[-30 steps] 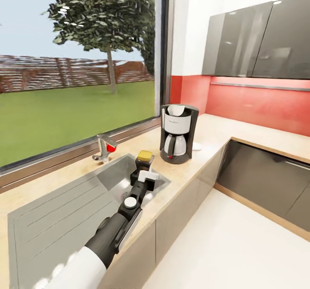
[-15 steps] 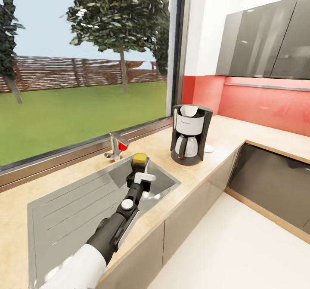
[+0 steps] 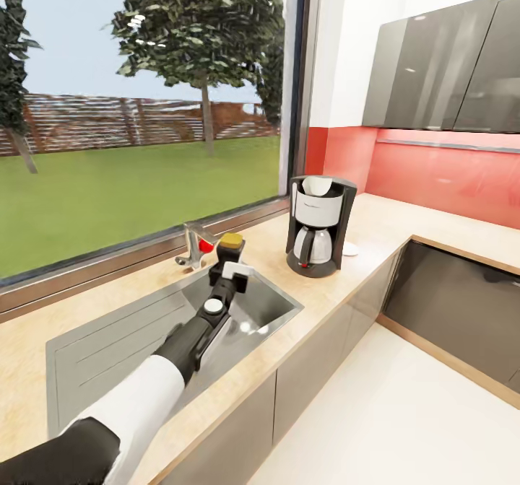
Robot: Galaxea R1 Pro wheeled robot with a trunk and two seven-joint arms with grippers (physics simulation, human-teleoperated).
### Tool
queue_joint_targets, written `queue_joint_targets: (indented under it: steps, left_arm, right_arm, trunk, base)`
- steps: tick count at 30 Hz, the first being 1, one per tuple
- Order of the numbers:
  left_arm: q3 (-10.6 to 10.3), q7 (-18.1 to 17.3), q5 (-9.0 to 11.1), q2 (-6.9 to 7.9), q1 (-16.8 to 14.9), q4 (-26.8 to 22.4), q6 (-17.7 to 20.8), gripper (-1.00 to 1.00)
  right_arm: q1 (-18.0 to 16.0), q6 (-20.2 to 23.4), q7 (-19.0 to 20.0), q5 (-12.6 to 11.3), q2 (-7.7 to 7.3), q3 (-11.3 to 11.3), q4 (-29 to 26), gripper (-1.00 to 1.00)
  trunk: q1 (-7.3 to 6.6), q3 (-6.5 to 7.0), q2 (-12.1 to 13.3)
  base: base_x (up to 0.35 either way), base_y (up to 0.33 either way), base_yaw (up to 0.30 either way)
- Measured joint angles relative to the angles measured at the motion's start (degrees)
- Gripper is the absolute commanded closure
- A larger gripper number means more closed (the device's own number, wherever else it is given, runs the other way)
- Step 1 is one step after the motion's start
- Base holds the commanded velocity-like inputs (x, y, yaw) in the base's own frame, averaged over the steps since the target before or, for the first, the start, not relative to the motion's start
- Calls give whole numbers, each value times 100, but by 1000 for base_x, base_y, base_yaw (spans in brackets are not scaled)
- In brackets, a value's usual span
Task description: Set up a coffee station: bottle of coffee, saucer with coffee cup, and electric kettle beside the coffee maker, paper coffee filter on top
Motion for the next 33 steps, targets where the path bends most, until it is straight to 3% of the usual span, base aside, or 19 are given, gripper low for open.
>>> queue_joint_targets:
  steps: [6,15,33]
  left_arm:
    - [4,0,-4,0,-40,100,-72,100]
    - [17,0,0,13,28,109,-579,100]
    - [25,2,10,21,38,113,-614,100]
  right_arm:
    - [3,-2,0,-2,0,0,1,-100]
    - [2,0,0,0,-2,0,0,-100]
    - [3,-1,-2,1,-5,0,0,-100]
  trunk:
    - [0,0,0]
    - [-1,0,-1]
    - [-2,0,0]
  base:
    - [0,0,0]
    - [18,-2,0]
    - [225,-151,0]
